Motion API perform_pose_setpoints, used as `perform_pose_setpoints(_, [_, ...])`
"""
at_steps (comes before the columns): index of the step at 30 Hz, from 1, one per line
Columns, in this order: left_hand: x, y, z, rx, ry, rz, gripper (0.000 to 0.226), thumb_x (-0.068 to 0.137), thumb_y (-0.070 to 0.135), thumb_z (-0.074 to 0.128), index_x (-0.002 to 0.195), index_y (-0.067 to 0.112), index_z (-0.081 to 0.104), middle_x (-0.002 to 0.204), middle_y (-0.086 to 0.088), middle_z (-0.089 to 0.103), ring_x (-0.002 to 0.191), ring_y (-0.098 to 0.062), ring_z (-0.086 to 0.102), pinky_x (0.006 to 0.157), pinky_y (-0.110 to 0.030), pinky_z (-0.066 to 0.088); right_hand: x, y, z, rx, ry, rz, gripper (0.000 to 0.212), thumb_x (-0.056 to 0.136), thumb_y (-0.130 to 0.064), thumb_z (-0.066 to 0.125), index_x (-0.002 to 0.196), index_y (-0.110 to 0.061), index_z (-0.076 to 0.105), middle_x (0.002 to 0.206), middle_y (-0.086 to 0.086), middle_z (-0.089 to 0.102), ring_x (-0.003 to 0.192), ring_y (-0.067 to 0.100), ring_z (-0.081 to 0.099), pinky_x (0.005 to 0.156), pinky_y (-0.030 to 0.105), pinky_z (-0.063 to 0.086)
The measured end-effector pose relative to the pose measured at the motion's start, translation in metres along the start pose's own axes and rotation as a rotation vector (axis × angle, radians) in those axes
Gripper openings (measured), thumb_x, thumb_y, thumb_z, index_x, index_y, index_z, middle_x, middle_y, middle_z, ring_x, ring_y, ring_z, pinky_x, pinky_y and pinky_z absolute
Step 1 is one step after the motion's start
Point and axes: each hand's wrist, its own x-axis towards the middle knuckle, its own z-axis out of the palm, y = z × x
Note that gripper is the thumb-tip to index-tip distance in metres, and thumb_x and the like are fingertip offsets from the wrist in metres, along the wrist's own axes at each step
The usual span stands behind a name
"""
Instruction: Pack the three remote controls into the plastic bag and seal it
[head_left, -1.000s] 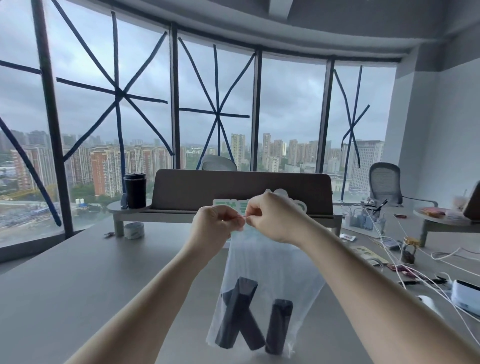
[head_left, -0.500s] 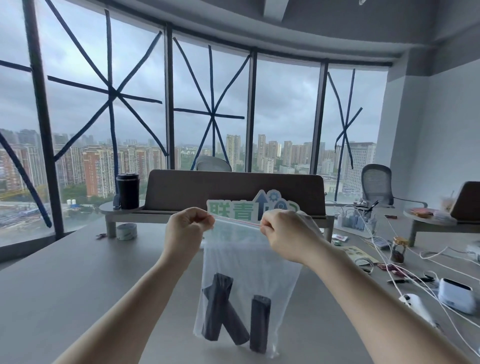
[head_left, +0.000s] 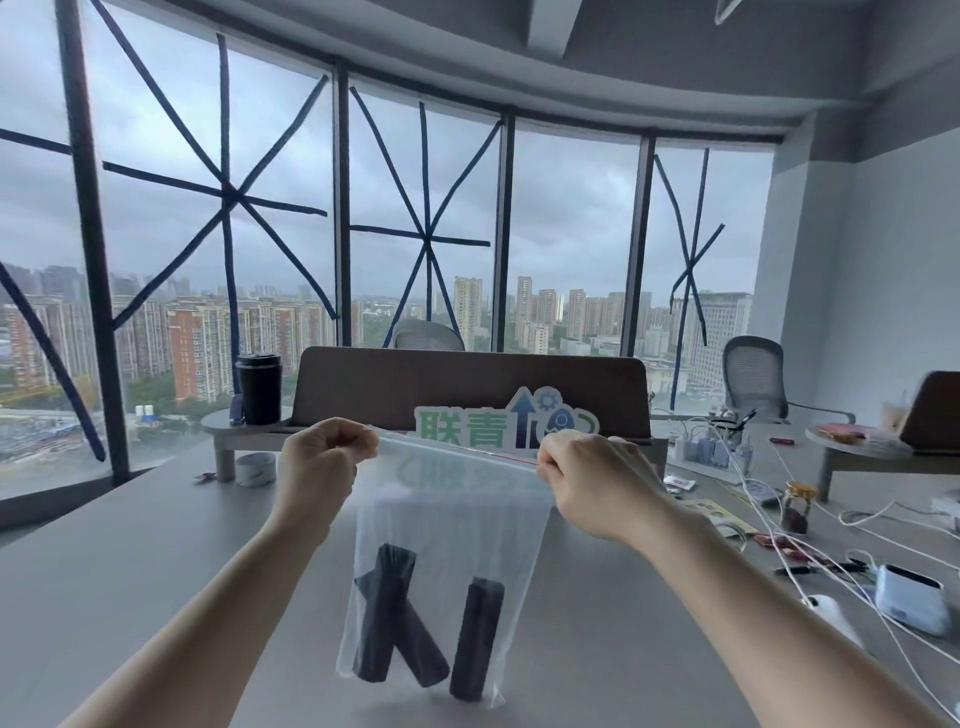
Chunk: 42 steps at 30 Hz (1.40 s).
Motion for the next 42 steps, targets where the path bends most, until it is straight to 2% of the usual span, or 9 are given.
perform_pose_setpoints(8, [0.013,0.002,-0.020,-0.054,0.030,0.009,0.016,0.079,-0.006,0.062,0.068,0.006,0.064,0.067,-0.010,0.057,0.037,-0.014,0.032,0.035,-0.015,0.026,0.012,-0.019,0.002,0.007,0.123,0.010,0.020,0.097,-0.031,0.045,0.079,-0.023,0.045,0.096,-0.002,0.069,0.084,0.027,0.064,0.066,0.034,0.041])
perform_pose_setpoints(12, [0.028,-0.014,-0.038,0.017,0.024,-0.049,0.014,0.084,0.000,0.058,0.079,0.011,0.064,0.074,-0.005,0.063,0.038,-0.010,0.057,0.039,-0.018,0.044,0.039,-0.034,0.026,0.068,0.164,0.057,0.024,0.098,-0.036,0.046,0.081,-0.020,0.051,0.085,0.000,0.070,0.081,0.030,0.065,0.065,0.035,0.044])
perform_pose_setpoints(17, [0.080,-0.053,-0.062,-0.014,0.096,-0.136,0.017,0.088,0.003,0.056,0.076,0.013,0.062,0.087,-0.012,0.070,0.058,-0.021,0.071,0.054,-0.031,0.057,0.127,-0.055,0.093,0.485,0.034,0.223,0.027,0.095,-0.026,0.055,0.068,-0.021,0.056,0.063,-0.004,0.069,0.061,0.015,0.061,0.065,0.034,0.052])
perform_pose_setpoints(21, [0.140,-0.068,-0.086,-0.030,0.207,-0.091,0.019,0.087,-0.001,0.057,0.076,0.013,0.063,0.091,-0.023,0.070,0.073,-0.029,0.068,0.067,-0.032,0.057,0.195,-0.089,0.126,0.657,0.126,0.238,0.021,0.093,-0.020,0.057,0.075,-0.014,0.066,0.060,-0.006,0.071,0.057,0.000,0.060,0.055,0.024,0.046])
perform_pose_setpoints(25, [0.179,-0.078,-0.116,-0.002,0.252,-0.045,0.017,0.087,0.004,0.060,0.074,0.015,0.064,0.081,-0.017,0.069,0.073,-0.025,0.065,0.071,-0.032,0.055,0.224,-0.117,0.156,0.698,0.191,0.173,0.018,0.090,-0.030,0.059,0.075,-0.023,0.067,0.067,-0.010,0.074,0.069,0.010,0.070,0.067,0.035,0.058])
perform_pose_setpoints(32, [0.166,-0.178,-0.167,0.045,0.269,-0.269,0.011,0.085,0.015,0.060,0.076,0.012,0.067,0.072,-0.016,0.067,0.076,-0.030,0.064,0.088,-0.045,0.055,0.179,-0.141,0.255,0.565,-0.147,0.149,0.019,0.085,-0.034,0.060,0.077,-0.019,0.069,0.079,0.001,0.074,0.076,0.024,0.066,0.067,0.035,0.053])
perform_pose_setpoints(36, [0.120,-0.210,-0.183,0.098,0.230,-0.384,0.018,0.086,0.022,0.057,0.076,0.009,0.067,0.073,-0.015,0.063,0.077,-0.029,0.057,0.077,-0.039,0.049,0.135,-0.151,0.279,0.613,-0.388,0.138,0.015,0.082,-0.033,0.065,0.078,-0.019,0.070,0.083,-0.003,0.074,0.072,0.017,0.064,0.069,0.032,0.051])
perform_pose_setpoints(39, [0.085,-0.210,-0.194,0.199,0.222,-0.426,0.023,0.071,0.032,0.060,0.076,0.010,0.068,0.076,-0.012,0.065,0.074,-0.027,0.058,0.069,-0.034,0.043,0.104,-0.145,0.271,0.727,-0.497,0.139,0.007,0.085,-0.033,0.067,0.086,-0.027,0.068,0.090,-0.005,0.072,0.047,0.013,0.060,0.057,0.024,0.049])
perform_pose_setpoints(42, [0.041,-0.203,-0.201,0.399,0.218,-0.363,0.012,0.079,0.015,0.061,0.072,0.023,0.068,0.078,-0.005,0.070,0.082,-0.028,0.065,0.074,-0.037,0.045,0.073,-0.119,0.242,0.833,-0.473,0.191,0.009,0.087,-0.030,0.066,0.092,-0.024,0.070,0.083,-0.008,0.069,0.048,0.014,0.063,0.050,0.018,0.045])
